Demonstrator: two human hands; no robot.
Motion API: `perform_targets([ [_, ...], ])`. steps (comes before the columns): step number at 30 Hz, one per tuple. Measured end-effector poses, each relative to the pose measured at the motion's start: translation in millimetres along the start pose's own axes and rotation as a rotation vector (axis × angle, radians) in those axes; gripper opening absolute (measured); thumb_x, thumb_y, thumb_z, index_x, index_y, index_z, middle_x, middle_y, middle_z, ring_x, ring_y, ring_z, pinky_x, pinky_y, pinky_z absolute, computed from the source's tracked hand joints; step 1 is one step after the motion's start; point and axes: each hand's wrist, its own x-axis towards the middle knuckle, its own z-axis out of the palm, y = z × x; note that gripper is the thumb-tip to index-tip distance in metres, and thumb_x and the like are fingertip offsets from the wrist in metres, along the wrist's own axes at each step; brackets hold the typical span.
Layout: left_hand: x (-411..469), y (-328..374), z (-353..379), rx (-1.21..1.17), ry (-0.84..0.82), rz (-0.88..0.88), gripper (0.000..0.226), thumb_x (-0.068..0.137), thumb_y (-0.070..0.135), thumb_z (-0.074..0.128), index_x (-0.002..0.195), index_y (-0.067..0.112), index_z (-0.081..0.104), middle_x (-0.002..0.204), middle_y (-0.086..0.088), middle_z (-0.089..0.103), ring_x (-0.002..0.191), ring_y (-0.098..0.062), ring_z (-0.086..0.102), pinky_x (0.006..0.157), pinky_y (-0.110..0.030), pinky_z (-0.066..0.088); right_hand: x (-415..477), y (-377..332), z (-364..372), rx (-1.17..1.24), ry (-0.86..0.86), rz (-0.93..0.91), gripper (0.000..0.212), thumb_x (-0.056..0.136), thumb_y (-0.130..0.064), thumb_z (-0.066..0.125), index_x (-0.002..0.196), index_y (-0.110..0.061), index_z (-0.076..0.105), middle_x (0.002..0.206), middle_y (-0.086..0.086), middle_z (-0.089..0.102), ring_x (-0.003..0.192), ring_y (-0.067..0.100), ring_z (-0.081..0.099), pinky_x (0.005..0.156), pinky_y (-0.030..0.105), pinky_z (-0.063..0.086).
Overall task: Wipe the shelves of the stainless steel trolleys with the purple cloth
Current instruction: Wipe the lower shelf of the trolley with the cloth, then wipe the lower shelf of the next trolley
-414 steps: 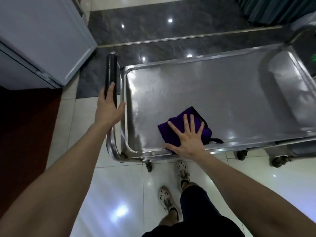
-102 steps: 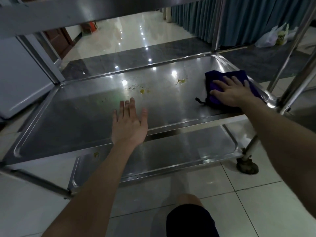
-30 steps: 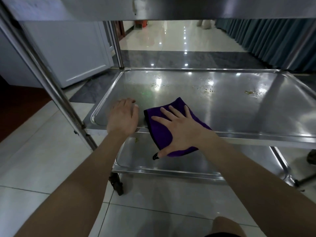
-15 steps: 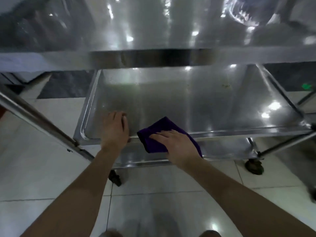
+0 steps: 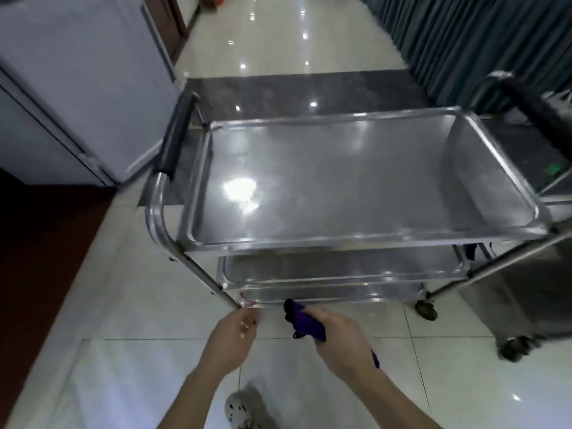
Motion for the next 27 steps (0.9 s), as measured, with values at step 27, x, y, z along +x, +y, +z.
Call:
perform_targets([
  [27,73.2,-200.0,-490.1,0.365,0.019,0.168,0.040,0.106,0.037,0.062,0.146,0.033,0.059,0.137,0.009,0.066,0.105,-0.007,0.067,0.091,-0.028,0.055,204.7,-459.8,50.8,0.044,0.306,0.016,0.041,0.096,-0.017,0.069,0.134,-0.031,0.069,0.102,-0.005,0.077,0.086,0.018,0.069,0.079,0.038,0.057],
])
